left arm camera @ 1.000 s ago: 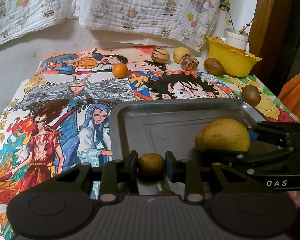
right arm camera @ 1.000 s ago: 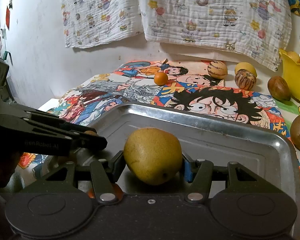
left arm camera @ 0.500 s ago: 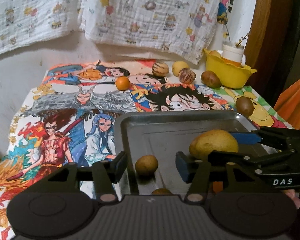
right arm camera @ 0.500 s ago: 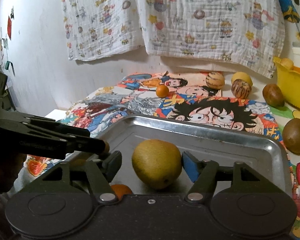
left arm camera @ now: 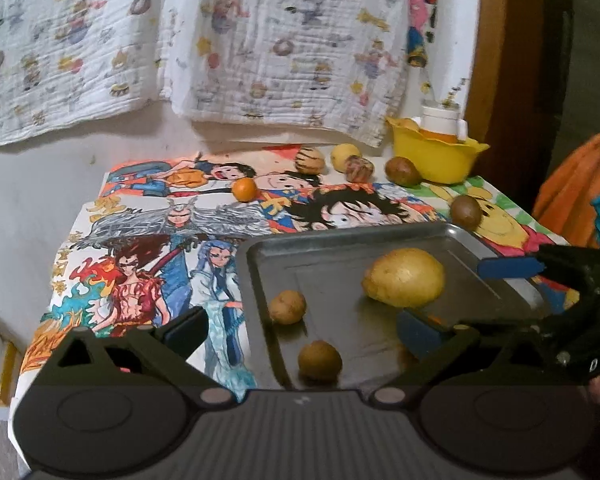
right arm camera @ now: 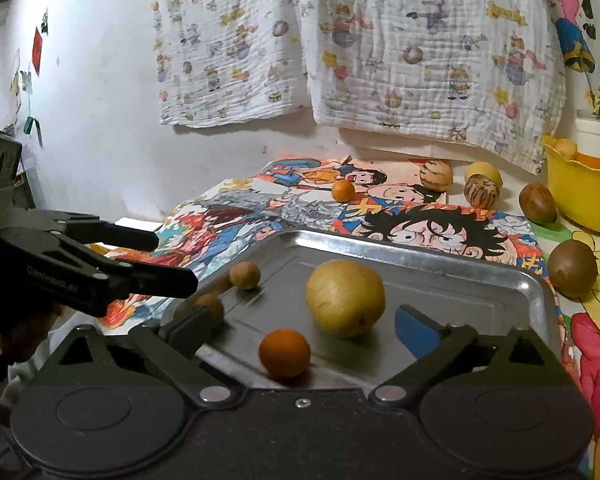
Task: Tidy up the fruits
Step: 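Carry the pear and brown fruit over the tray and release both, then move both empty tools back toward the remaining fruits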
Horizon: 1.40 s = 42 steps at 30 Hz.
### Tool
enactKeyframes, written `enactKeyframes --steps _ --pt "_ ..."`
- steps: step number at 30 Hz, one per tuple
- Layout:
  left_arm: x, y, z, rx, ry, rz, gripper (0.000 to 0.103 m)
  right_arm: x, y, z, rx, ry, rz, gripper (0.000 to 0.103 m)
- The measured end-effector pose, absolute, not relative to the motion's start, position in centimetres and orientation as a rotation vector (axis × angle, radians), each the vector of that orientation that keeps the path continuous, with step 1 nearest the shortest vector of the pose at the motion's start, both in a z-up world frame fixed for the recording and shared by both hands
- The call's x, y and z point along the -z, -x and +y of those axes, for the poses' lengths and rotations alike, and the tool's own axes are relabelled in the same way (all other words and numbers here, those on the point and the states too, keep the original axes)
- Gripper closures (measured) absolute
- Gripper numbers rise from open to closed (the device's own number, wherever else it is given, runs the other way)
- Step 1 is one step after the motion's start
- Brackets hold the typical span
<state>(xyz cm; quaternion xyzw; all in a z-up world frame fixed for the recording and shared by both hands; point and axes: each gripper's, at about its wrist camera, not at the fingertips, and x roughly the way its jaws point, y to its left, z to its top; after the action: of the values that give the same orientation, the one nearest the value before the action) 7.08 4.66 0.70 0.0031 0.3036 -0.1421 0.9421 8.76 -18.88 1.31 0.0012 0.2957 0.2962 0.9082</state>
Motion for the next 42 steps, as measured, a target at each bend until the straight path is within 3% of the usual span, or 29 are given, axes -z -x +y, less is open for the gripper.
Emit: enactKeyframes --steps 23,42 --pt "1.0 -6.4 5.4 0.283 -0.15 0.715 0.001 -0.2 -8.1 -22.3 -0.481 0.007 0.648 0.001" --pt "-2.2 -17.6 4.0 0.26 -0.197 0.672 0.0 -1.5 -21.7 -22.2 -0.411 0.006 0.64 0.001"
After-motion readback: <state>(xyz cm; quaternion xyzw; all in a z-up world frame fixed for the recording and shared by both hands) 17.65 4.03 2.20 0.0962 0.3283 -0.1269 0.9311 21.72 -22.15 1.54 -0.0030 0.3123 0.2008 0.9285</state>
